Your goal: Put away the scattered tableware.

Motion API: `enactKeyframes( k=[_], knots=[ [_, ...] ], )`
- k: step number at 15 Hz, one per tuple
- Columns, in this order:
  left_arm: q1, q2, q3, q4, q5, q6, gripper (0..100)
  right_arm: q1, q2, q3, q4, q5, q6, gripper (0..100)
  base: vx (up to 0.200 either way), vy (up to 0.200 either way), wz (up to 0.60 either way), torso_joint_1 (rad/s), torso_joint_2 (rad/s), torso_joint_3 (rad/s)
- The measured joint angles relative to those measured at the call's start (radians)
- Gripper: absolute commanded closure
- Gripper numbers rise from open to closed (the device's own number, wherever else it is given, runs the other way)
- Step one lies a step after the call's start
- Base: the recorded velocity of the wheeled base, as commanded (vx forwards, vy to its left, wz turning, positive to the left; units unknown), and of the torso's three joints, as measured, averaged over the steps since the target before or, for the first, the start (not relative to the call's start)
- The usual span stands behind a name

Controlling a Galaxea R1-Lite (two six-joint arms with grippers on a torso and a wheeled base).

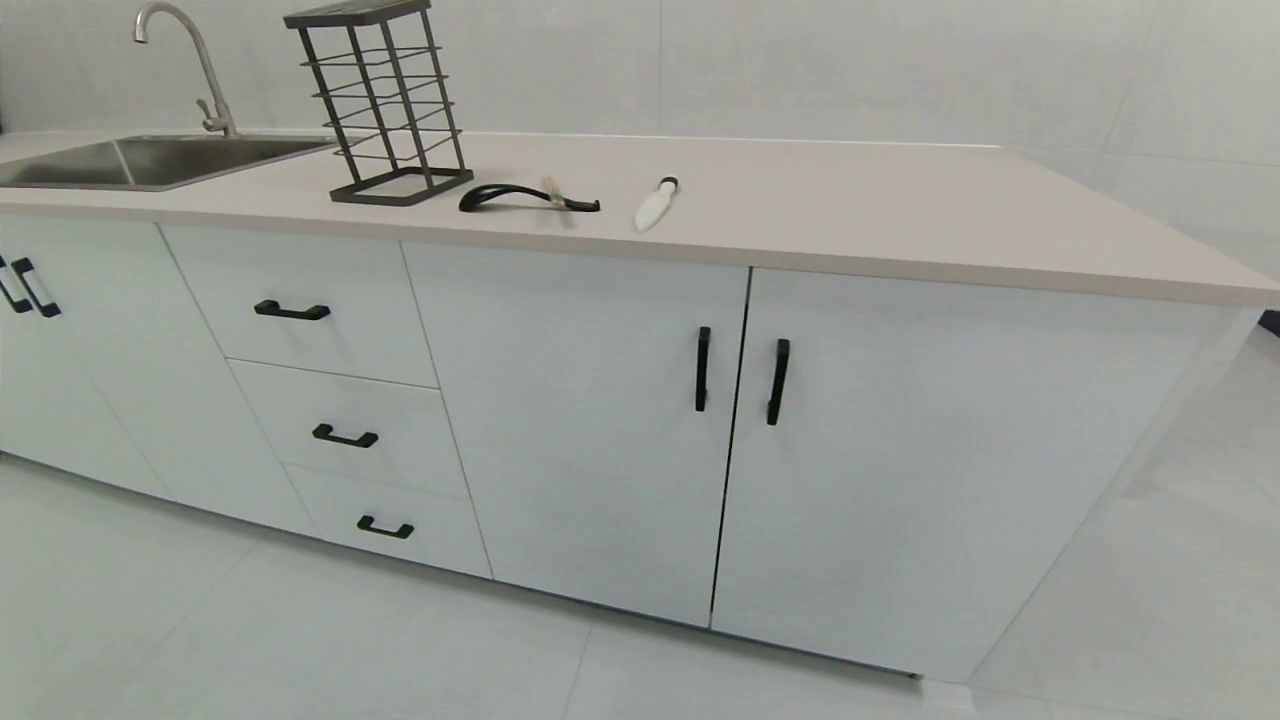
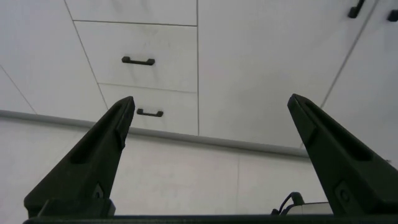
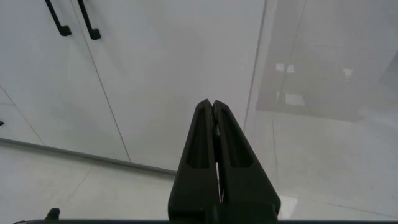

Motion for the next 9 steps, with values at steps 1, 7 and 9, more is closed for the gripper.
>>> enactKeyframes(
  k=[1, 7, 9],
  knots=[
    [0.000, 0.000, 0.000, 0.000, 0.000, 0.000, 0, 0.001, 0.000, 0.000, 0.000, 0.000, 0.000, 100, 0.200, 0.200, 0.00, 0.002, 0.00, 0.002],
    [0.000, 0.000, 0.000, 0.001, -0.001, 0.000, 0, 0.001, 0.000, 0.000, 0.000, -0.001, -0.003, 100, 0.000, 0.133, 0.30, 0.003, 0.00, 0.005],
    [0.000, 0.000, 0.000, 0.001, 0.000, 0.000, 0, -0.001, 0.000, 0.000, -0.001, 0.000, -0.002, 100, 0.000, 0.000, 0.30, 0.001, 0.00, -0.001]
  ],
)
